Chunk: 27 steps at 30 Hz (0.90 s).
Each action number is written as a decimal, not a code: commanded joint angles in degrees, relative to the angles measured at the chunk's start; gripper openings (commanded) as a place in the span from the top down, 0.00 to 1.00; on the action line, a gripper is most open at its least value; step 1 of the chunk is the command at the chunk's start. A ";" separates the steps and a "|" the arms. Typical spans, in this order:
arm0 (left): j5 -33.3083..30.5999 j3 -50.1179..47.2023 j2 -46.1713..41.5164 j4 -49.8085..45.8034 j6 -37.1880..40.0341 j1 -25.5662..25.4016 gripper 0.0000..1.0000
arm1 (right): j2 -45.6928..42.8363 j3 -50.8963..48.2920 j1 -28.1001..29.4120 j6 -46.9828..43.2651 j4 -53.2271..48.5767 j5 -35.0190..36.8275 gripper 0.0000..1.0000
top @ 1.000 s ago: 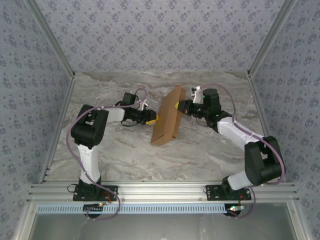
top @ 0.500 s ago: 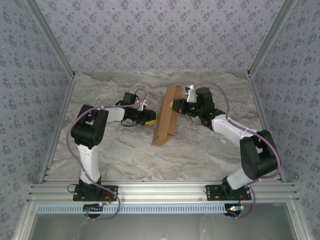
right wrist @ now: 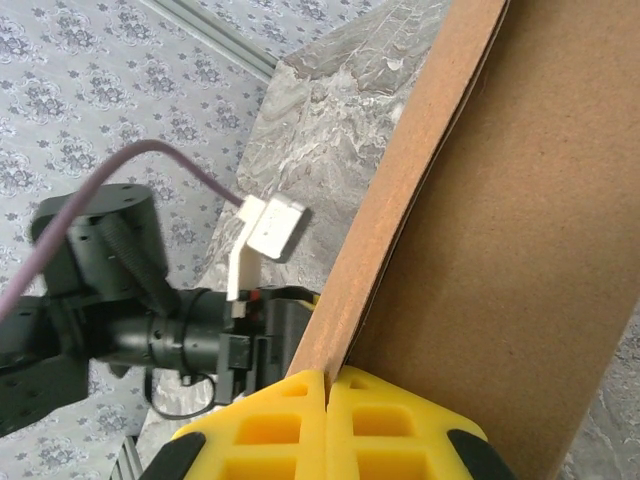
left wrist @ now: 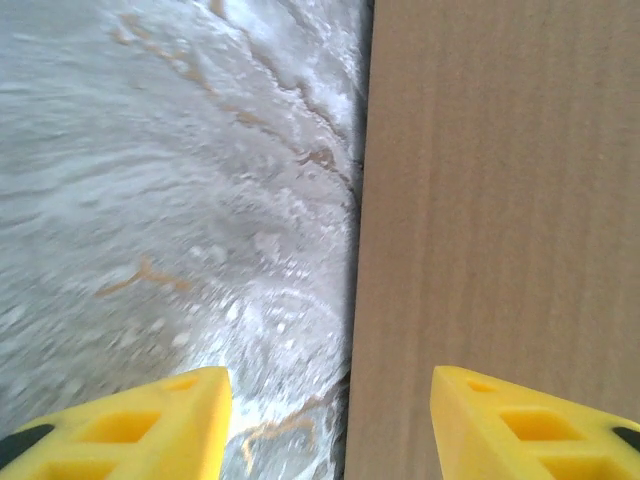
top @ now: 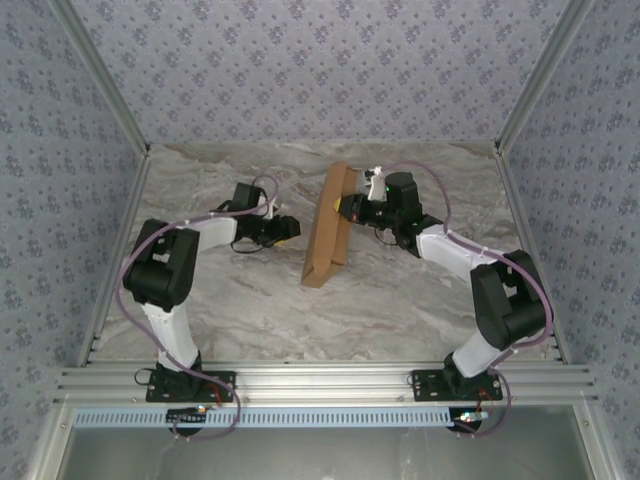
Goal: Fold the paper box
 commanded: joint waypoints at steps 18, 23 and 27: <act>-28.69 -13.46 -39.96 -8.02 5.13 -15.92 0.11 | 4.83 5.73 4.85 -6.41 -16.33 10.03 1.00; -38.12 -11.73 -42.11 -12.06 3.51 -26.69 0.03 | 5.78 7.71 6.41 -6.39 -17.86 12.20 1.00; -48.68 -6.37 -37.88 -18.65 3.58 -32.81 0.01 | 6.34 8.37 7.07 -6.12 -17.94 12.76 1.00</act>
